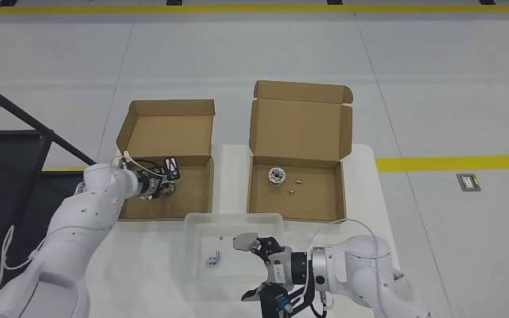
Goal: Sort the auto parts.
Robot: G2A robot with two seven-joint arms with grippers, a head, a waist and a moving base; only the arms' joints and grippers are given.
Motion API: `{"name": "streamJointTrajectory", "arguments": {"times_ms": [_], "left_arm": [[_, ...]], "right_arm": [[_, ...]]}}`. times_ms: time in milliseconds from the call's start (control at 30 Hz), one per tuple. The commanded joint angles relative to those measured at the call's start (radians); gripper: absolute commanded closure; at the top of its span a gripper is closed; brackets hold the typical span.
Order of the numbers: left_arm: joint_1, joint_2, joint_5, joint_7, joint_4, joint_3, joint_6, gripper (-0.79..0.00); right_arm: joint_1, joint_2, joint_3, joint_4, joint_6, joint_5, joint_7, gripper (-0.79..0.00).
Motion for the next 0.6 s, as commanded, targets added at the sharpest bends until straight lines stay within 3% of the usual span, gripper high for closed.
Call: {"name": "streamJointTrajectory", "arguments": {"times_ms": [0,267,467,567], "left_arm": [[-0.001,0.010,0.022,0.024,-0.014,-0.003,-0.009,-0.363],[0.027,0.072,0.069,0.169,-0.120,-0.043,-0.124,-0.339],[0.084,0.157,0.114,0.302,-0.296,-0.115,-0.242,-0.345],[0.145,0.211,0.129,0.392,-0.422,-0.150,-0.242,-0.345]], "right_arm": [[0.000,0.000,0.000,0.000,0.000,0.000,0.000,-0.785],[0.000,0.000,0.000,0.000,0.000,0.000,0.000,-0.785],[0.000,0.000,0.000,0.000,0.000,0.000,0.000,-0.785],[0.000,0.000,0.000,0.000,0.000,0.000,0.000,-0.785]]}}
